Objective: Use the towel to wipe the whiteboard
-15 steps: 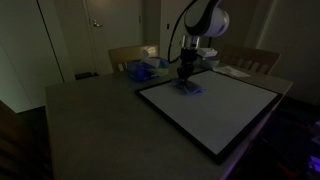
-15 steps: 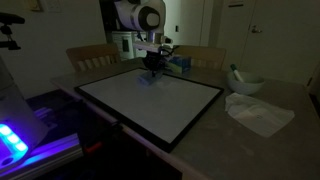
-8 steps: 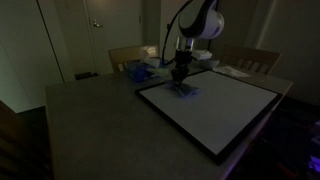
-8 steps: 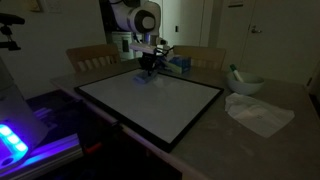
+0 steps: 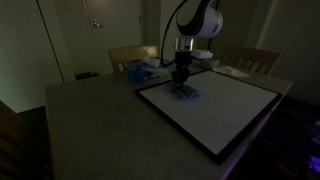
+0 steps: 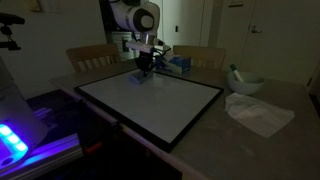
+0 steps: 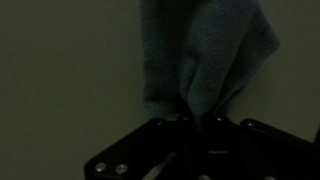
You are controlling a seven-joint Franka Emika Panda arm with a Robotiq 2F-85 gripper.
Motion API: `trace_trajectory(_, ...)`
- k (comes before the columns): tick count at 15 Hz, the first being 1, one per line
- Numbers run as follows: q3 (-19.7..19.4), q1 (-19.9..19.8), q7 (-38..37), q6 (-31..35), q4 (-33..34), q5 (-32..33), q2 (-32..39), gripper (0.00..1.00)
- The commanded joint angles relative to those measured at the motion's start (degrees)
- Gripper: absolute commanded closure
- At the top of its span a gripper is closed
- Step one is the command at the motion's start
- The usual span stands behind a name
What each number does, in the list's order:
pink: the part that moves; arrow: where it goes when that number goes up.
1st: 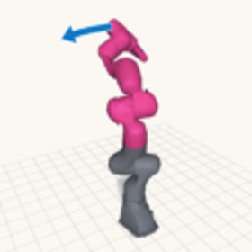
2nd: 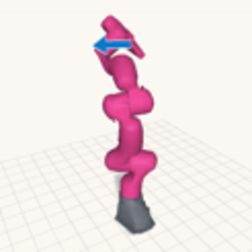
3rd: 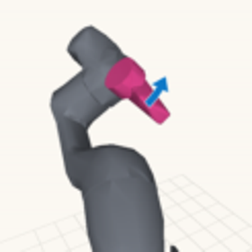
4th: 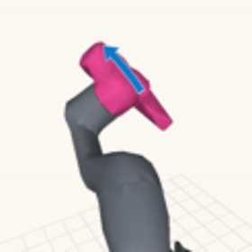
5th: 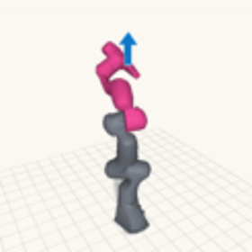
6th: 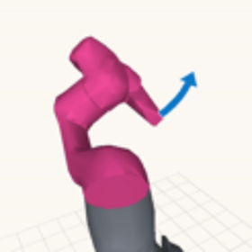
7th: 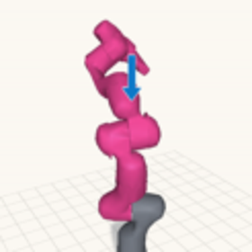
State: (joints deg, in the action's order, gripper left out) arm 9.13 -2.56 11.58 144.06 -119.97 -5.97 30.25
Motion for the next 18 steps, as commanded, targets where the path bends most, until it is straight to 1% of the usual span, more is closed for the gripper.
trace_trajectory(1, 0.11, 0.81, -1.17, -0.48, -2.6, -1.83, -0.89, 0.97)
trace_trajectory(9, 0.98, 1.54, -2.94, 8.53, -9.11, -4.3, -2.44, 0.97)
trace_trajectory(18, 1.98, 1.75, -6.0, 18.02, -16.0, -4.78, -5.17, 0.97)
